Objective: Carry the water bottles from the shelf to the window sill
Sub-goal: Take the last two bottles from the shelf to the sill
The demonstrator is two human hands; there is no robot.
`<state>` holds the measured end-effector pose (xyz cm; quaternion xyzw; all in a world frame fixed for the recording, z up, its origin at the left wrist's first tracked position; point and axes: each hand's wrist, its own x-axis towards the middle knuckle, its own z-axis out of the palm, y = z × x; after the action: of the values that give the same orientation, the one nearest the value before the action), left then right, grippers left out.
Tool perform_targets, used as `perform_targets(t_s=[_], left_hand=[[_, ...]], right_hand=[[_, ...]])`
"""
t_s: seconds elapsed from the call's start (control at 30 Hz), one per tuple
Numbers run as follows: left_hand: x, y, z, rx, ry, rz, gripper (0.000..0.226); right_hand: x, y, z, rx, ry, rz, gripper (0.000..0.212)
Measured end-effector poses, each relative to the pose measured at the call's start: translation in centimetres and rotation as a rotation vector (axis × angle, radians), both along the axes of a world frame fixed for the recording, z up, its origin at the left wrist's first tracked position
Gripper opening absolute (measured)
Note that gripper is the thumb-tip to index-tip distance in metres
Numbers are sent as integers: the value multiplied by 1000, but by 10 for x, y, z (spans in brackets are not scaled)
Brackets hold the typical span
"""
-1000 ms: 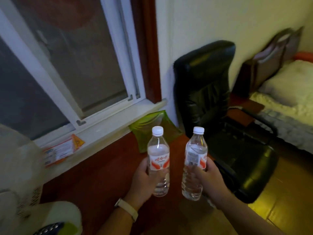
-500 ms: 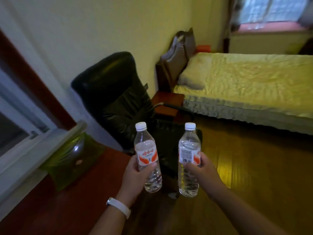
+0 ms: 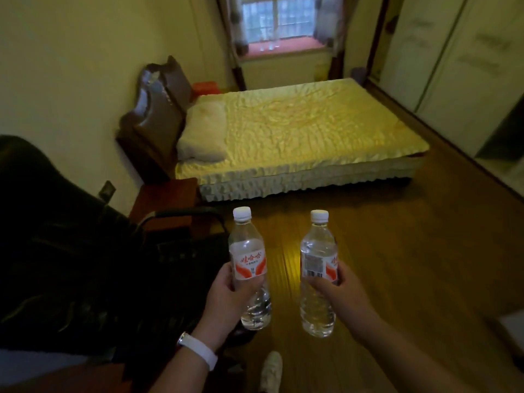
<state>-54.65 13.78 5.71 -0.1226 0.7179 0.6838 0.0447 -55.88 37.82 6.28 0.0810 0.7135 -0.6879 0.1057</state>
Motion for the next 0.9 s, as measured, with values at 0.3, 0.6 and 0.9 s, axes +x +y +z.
perform_targets(t_s=[0.3, 0.6, 0.9], left_hand=[[-168, 16, -19, 81, -29, -289, 73], [-269, 69, -11, 102, -13, -478, 78], [-333, 157, -11, 50, -25, -583, 71]], right_hand=[[-95, 14, 15, 94, -7, -239, 31], [-146, 46, 32, 97, 44, -443, 35], [-182, 125, 13, 44, 24, -576, 35]])
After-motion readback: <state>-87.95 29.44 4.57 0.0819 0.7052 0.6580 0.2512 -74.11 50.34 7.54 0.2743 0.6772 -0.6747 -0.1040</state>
